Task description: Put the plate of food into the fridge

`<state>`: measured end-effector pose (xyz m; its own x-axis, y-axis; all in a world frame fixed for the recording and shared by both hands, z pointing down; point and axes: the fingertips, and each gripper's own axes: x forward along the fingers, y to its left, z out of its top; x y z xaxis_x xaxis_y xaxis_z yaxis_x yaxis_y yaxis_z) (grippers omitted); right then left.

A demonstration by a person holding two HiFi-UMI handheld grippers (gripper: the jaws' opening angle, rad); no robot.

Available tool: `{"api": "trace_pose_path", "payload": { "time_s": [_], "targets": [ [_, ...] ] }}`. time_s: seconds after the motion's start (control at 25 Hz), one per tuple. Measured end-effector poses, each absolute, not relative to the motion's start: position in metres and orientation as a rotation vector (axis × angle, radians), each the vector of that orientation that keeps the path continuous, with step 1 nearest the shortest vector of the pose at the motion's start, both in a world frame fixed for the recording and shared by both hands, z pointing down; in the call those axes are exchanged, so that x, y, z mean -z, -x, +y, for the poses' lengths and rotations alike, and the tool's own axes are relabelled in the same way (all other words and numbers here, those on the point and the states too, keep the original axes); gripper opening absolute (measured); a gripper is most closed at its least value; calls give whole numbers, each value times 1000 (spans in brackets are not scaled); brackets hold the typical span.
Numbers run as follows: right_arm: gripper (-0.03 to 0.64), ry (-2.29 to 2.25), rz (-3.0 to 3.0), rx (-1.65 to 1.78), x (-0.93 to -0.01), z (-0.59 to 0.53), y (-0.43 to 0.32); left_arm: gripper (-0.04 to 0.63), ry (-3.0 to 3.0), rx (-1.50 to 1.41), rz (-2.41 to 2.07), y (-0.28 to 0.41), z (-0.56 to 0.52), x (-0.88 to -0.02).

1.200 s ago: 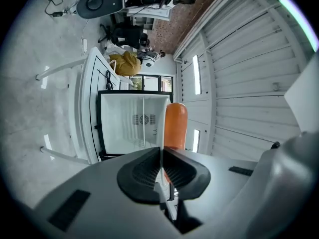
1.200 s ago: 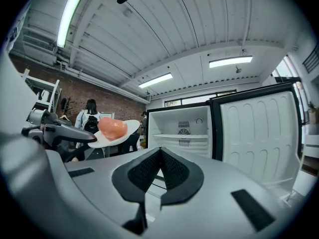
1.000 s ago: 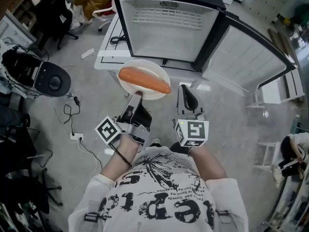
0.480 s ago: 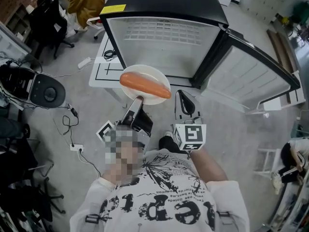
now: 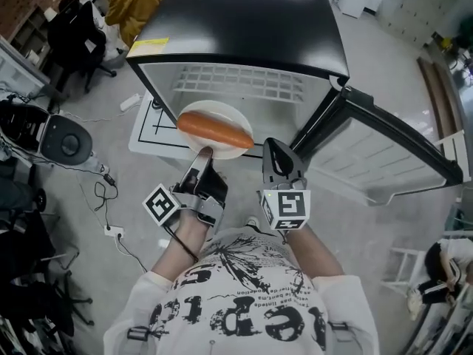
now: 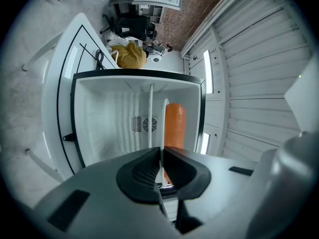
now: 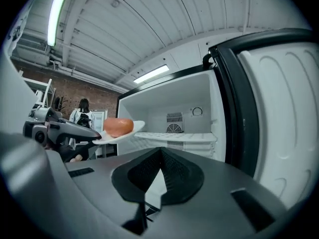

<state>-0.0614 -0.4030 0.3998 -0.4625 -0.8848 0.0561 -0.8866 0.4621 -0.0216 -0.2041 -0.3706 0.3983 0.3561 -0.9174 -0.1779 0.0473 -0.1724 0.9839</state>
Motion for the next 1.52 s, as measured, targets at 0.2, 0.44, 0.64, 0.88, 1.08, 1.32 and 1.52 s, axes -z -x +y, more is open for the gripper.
{"api": "trace_pose_path", "payload": {
  "time_s": [0.2, 0.44, 0.64, 0.88, 1.08, 1.32, 1.52],
  "targets": [
    [2, -1581, -2656, -77, -401, -426, 59, 23, -1497, 1042, -839, 198, -402, -395],
    [2, -1601, -2623, -66, -400, -443, 63, 25, -1511, 1012, -813, 197, -433, -388],
    [2, -1660, -2594, -84, -399, -461, 64, 26, -1530, 961, -777, 193, -458, -386],
    [2, -1690, -2577, -104, -400, -469, 71, 26, -1526, 953, -753, 194, -482, -384],
    [2, -1725, -2548, -110, -401, -478, 69, 26, -1489, 949, -746, 198, -499, -386],
    [2, -1813, -2517, -69, -396, -486, 61, 26, -1465, 912, -796, 198, -512, -390],
    [2, -1833, -2498, -80, -401, -488, 57, 28, -1420, 913, -799, 195, -521, -391]
  ]
}}
